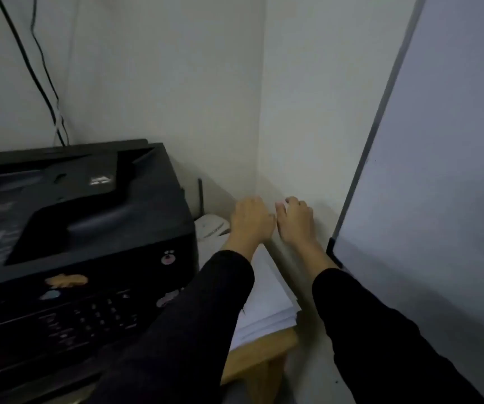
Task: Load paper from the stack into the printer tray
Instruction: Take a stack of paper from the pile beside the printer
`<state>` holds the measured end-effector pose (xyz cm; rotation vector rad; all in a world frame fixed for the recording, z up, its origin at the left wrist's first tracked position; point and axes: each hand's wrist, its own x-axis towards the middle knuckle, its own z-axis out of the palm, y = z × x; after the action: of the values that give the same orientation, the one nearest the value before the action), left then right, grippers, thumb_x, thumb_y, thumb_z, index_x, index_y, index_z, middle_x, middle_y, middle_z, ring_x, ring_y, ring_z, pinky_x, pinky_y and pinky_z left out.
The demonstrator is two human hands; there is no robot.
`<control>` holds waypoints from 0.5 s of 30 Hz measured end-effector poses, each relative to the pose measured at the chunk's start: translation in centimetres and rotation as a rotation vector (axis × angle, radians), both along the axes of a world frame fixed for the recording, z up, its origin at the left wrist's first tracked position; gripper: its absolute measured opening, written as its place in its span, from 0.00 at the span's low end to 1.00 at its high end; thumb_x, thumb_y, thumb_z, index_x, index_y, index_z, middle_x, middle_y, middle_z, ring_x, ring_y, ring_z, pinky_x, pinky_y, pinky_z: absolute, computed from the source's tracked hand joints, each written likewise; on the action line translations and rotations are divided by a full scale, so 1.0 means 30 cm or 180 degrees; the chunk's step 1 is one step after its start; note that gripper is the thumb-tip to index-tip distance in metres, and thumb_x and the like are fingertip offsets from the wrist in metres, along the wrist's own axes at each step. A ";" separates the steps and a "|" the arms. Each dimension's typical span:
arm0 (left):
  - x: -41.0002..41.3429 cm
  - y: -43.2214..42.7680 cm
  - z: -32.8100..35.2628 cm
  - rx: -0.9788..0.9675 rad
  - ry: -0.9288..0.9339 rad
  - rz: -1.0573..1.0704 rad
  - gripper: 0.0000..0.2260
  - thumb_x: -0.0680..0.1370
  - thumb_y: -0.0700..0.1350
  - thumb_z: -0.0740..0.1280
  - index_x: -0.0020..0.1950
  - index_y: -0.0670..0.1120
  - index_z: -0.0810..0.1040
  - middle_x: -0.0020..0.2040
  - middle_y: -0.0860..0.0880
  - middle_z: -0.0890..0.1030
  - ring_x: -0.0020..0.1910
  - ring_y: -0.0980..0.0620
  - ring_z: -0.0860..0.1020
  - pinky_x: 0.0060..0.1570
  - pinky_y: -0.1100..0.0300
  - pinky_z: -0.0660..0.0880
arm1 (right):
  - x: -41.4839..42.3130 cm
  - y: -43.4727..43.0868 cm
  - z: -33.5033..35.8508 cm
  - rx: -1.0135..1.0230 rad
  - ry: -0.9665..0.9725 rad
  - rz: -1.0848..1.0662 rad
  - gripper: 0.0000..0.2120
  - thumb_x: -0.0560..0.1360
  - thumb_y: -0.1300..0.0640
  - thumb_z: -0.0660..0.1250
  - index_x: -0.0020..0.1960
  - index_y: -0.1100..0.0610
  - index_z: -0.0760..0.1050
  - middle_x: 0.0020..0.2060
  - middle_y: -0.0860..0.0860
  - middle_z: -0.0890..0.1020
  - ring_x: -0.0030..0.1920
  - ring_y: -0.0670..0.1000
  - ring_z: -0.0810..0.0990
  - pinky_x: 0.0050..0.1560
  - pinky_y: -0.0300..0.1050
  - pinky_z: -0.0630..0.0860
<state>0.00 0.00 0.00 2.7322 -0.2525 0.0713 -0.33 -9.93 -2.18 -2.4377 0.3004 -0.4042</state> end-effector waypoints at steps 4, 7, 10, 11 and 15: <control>0.031 0.010 -0.210 0.0273 0.0757 0.0200 0.21 0.79 0.51 0.57 0.69 0.41 0.67 0.69 0.41 0.69 0.67 0.40 0.67 0.63 0.49 0.68 | 0.047 -0.069 -0.192 0.0031 0.0746 0.0151 0.23 0.82 0.49 0.52 0.66 0.64 0.70 0.64 0.62 0.75 0.63 0.63 0.72 0.62 0.54 0.71; 0.025 0.055 -0.348 0.0382 0.1462 0.0370 0.23 0.79 0.51 0.59 0.71 0.40 0.65 0.70 0.41 0.65 0.69 0.39 0.63 0.66 0.48 0.66 | 0.066 -0.088 -0.324 -0.0032 0.1429 0.0408 0.22 0.81 0.50 0.55 0.63 0.66 0.72 0.62 0.63 0.77 0.62 0.63 0.75 0.60 0.52 0.73; -0.006 0.100 -0.442 0.0567 0.1903 0.0475 0.25 0.78 0.52 0.61 0.71 0.41 0.64 0.71 0.41 0.63 0.71 0.40 0.61 0.68 0.48 0.65 | 0.057 -0.078 -0.415 -0.0027 0.2187 0.0600 0.23 0.80 0.49 0.55 0.65 0.65 0.71 0.64 0.61 0.76 0.62 0.61 0.75 0.62 0.50 0.73; -0.016 0.114 -0.472 0.0632 0.1985 0.0502 0.25 0.78 0.52 0.62 0.72 0.41 0.63 0.71 0.41 0.63 0.71 0.40 0.60 0.68 0.48 0.64 | 0.052 -0.071 -0.436 0.0017 0.2361 0.0611 0.24 0.80 0.48 0.55 0.67 0.64 0.70 0.65 0.61 0.75 0.63 0.61 0.74 0.64 0.51 0.72; -0.045 0.156 -0.543 0.0705 0.2174 0.0600 0.26 0.78 0.50 0.64 0.72 0.42 0.62 0.72 0.43 0.60 0.71 0.39 0.59 0.68 0.48 0.66 | 0.058 -0.042 -0.501 0.0282 0.2752 0.0576 0.24 0.79 0.48 0.57 0.67 0.62 0.70 0.65 0.59 0.74 0.64 0.60 0.73 0.66 0.51 0.71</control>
<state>-1.36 4.67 -16.28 2.7915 0.2029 -0.8647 1.41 -11.19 -17.22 -2.3908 0.4326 0.7505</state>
